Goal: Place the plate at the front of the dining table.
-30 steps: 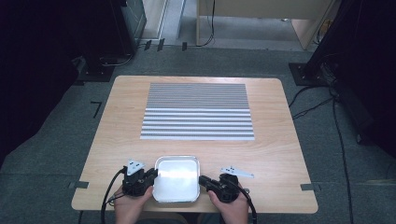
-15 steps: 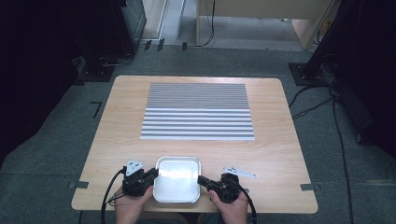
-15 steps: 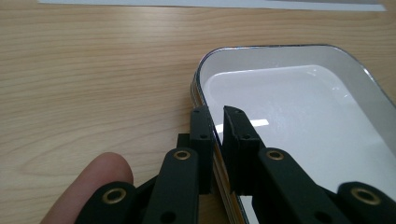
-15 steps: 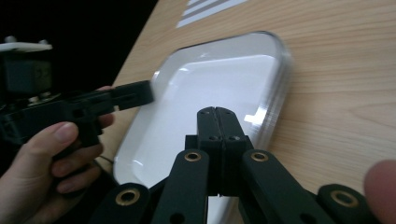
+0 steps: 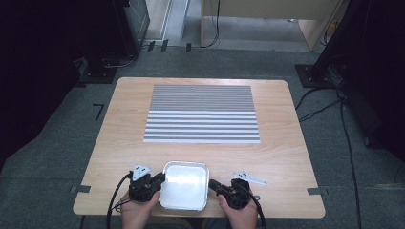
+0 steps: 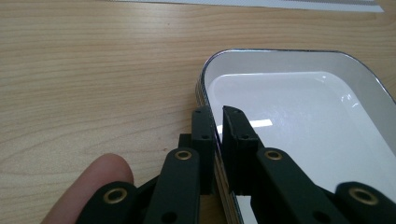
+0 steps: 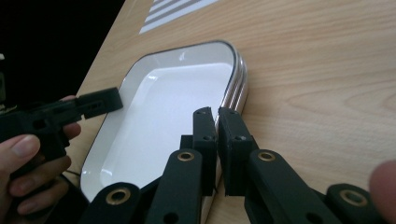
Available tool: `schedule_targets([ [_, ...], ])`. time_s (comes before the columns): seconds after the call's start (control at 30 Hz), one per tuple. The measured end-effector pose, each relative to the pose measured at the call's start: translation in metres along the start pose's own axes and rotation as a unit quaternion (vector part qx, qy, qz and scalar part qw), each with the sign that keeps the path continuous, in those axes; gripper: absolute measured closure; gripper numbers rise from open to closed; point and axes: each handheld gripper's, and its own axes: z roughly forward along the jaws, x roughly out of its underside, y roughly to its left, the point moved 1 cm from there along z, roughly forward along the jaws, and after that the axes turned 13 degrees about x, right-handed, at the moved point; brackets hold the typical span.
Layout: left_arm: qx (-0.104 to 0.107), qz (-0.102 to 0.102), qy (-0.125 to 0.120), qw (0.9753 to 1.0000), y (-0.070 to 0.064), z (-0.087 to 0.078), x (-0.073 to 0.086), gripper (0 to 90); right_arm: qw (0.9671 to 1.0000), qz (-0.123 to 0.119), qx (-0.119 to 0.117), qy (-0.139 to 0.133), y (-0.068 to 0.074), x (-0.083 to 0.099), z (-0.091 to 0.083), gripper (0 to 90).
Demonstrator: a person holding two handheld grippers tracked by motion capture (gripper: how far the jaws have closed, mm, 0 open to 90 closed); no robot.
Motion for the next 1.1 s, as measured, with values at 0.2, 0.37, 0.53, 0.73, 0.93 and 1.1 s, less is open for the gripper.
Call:
schedule_targets([
  [0.2,-0.003,-0.022,-0.013,0.9997,0.004,-0.002,0.001,86.0,0.9995,0.007,-0.017,0.027,0.005,0.003,0.003,87.1],
  [0.37,-0.007,-0.018,-0.015,0.9997,0.002,-0.002,0.001,86.4,0.9985,0.026,-0.035,0.033,0.000,0.003,0.006,87.7],
  [0.53,-0.005,-0.018,-0.017,0.9997,0.003,-0.003,0.001,86.7,0.9973,0.047,-0.048,0.029,-0.004,0.001,0.010,88.7],
  [0.73,0.002,-0.025,-0.020,0.9995,0.004,-0.004,0.000,87.1,0.9956,0.062,-0.067,0.020,-0.006,-0.002,0.010,88.9],
  [0.93,0.015,-0.027,-0.026,0.9992,0.003,-0.004,0.000,86.9,0.9950,0.069,-0.072,0.010,-0.007,-0.004,0.009,88.2],
  [1.1,0.029,-0.022,-0.027,0.9990,-0.001,-0.003,-0.001,86.1,0.9951,0.073,-0.067,0.002,-0.010,-0.007,0.006,88.3],
])
